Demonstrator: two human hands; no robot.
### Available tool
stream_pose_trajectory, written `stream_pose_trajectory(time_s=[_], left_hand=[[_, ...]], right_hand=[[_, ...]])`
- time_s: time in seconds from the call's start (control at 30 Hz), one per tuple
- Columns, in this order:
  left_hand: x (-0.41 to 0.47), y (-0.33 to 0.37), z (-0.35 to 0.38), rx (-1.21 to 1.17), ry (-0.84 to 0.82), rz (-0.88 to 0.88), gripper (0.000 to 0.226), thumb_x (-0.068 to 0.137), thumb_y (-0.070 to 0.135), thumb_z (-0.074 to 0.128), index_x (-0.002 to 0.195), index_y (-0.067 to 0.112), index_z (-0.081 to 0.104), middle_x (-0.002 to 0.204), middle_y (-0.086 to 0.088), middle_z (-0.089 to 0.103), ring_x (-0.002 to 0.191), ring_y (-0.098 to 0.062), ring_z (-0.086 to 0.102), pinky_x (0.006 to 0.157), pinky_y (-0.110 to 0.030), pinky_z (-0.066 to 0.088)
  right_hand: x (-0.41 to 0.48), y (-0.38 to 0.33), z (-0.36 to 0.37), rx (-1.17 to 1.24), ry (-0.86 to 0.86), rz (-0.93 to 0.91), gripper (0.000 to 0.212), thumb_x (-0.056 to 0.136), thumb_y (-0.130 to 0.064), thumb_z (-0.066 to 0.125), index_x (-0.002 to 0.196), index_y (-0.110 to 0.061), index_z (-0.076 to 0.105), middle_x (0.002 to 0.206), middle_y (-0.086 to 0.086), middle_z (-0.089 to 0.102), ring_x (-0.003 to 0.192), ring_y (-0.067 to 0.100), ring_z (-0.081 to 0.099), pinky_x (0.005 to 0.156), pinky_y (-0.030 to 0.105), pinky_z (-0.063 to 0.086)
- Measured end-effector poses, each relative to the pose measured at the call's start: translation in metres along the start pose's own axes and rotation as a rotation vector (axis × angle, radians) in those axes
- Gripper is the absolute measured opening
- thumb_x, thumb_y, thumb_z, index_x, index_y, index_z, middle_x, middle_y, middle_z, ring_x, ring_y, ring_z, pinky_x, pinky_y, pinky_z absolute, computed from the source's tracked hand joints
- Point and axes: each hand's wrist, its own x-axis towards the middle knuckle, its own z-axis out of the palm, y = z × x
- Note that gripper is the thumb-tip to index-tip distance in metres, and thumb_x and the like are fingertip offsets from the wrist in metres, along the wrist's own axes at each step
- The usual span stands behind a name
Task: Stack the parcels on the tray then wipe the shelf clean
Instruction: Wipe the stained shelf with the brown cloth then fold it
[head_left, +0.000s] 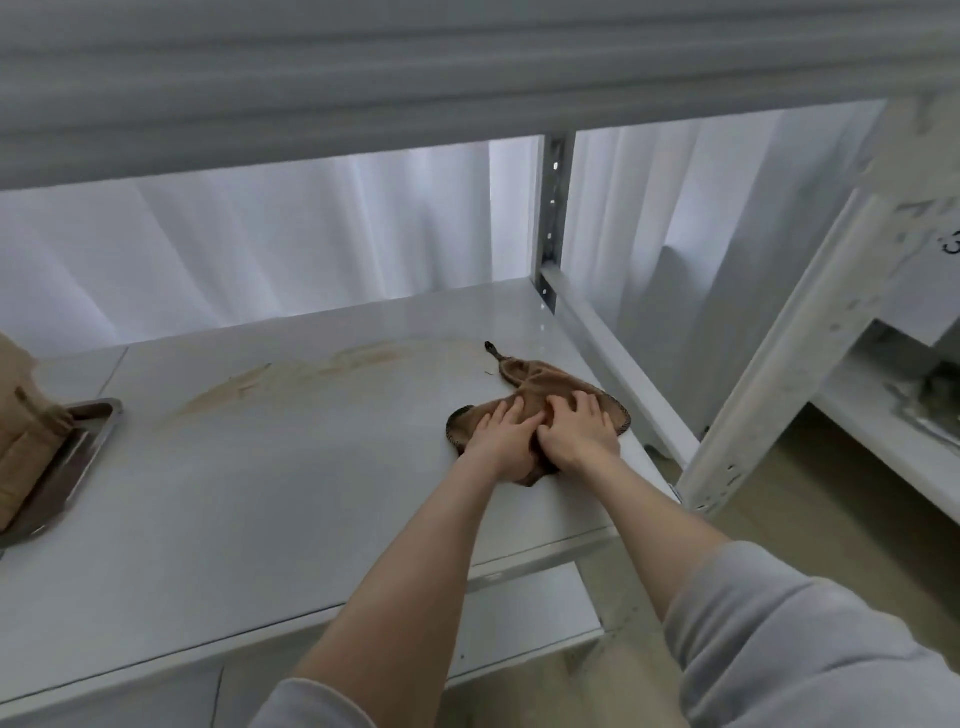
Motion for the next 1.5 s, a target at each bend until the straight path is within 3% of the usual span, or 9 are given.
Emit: stream_pose_trajectory(time_s=[0.07,0.13,0.23,0.3,0.63,1.0,1.17,1.5], left_hand=[[-0.009,0.004,0.006,-0.006,0.007,0.034,0.062,0.097,0.023,0.041,0.152,0.029,0.012,0.161,-0.007,-0.004,0.149,-0.024,-0.003,0.12,-0.038,0.003],[-0.023,0.001,0.011,-0.001,0.0,0.061,0.062,0.098,0.026,0.043,0.152,0.031,0.013,0.161,-0.006,-0.003,0.149,-0.023,-0.002,0.121,-0.038,0.004],[-0.045,-0.018,0.013,-0.022,0.012,0.027,0.062,0.097,0.037,0.045,0.151,0.033,0.014,0.161,-0.006,-0.004,0.149,-0.023,-0.003,0.121,-0.038,0.004],[-0.061,-0.037,0.013,-0.037,0.022,-0.036,0.064,0.096,0.042,0.045,0.151,0.035,0.013,0.161,-0.006,-0.005,0.149,-0.023,-0.003,0.121,-0.038,0.004],[-0.176,-0.184,0.017,-0.092,0.053,-0.331,0.067,0.095,0.048,0.045,0.151,0.034,0.013,0.16,-0.011,-0.008,0.149,-0.026,-0.004,0.121,-0.038,0.004],[-0.317,-0.325,0.038,-0.159,0.128,-0.631,0.067,0.095,0.049,0.043,0.152,0.033,0.011,0.159,-0.014,-0.009,0.148,-0.029,-0.003,0.12,-0.039,0.006],[-0.319,-0.32,0.036,-0.147,0.057,-0.671,0.072,0.096,0.049,0.041,0.152,0.033,-0.001,0.157,-0.02,-0.017,0.147,-0.033,-0.009,0.12,-0.042,0.004],[-0.246,-0.215,0.023,-0.04,-0.11,-0.414,0.083,0.092,0.048,0.05,0.151,0.03,-0.006,0.157,-0.016,-0.02,0.147,-0.029,-0.016,0.12,-0.038,0.0]], right_hand=[[-0.006,0.005,-0.005,0.066,0.075,0.074,0.054,0.092,-0.035,0.045,0.144,-0.019,0.036,0.152,0.012,0.022,0.14,0.031,0.028,0.114,0.042,0.028],[-0.015,0.004,-0.006,0.093,0.11,0.109,0.059,0.09,-0.032,0.051,0.145,-0.021,0.032,0.152,0.013,0.019,0.138,0.034,0.027,0.111,0.044,0.033],[-0.024,-0.013,0.002,0.03,-0.006,0.012,0.064,0.093,-0.032,0.041,0.152,-0.031,0.017,0.161,0.008,-0.001,0.147,0.035,-0.001,0.12,0.046,0.011],[-0.029,-0.031,0.01,-0.017,-0.114,-0.056,0.062,0.096,-0.033,0.035,0.154,-0.032,0.013,0.162,0.007,-0.003,0.148,0.034,-0.007,0.12,0.046,0.001],[-0.083,-0.191,0.082,-0.171,-0.266,-0.337,0.068,0.096,-0.053,0.036,0.154,-0.034,0.007,0.162,0.007,-0.009,0.147,0.036,-0.012,0.119,0.047,-0.002],[-0.167,-0.358,0.17,-0.257,-0.363,-0.637,0.065,0.098,-0.041,0.039,0.154,-0.035,0.006,0.162,0.009,-0.01,0.146,0.036,-0.015,0.118,0.05,-0.006],[-0.179,-0.351,0.171,-0.283,-0.374,-0.703,0.065,0.098,-0.039,0.042,0.153,-0.038,0.007,0.162,0.004,-0.008,0.148,0.031,-0.013,0.12,0.048,-0.004],[-0.146,-0.225,0.106,-0.219,-0.365,-0.585,0.077,0.09,-0.053,0.052,0.153,-0.038,0.01,0.163,0.002,-0.007,0.149,0.029,-0.01,0.12,0.045,0.001]])
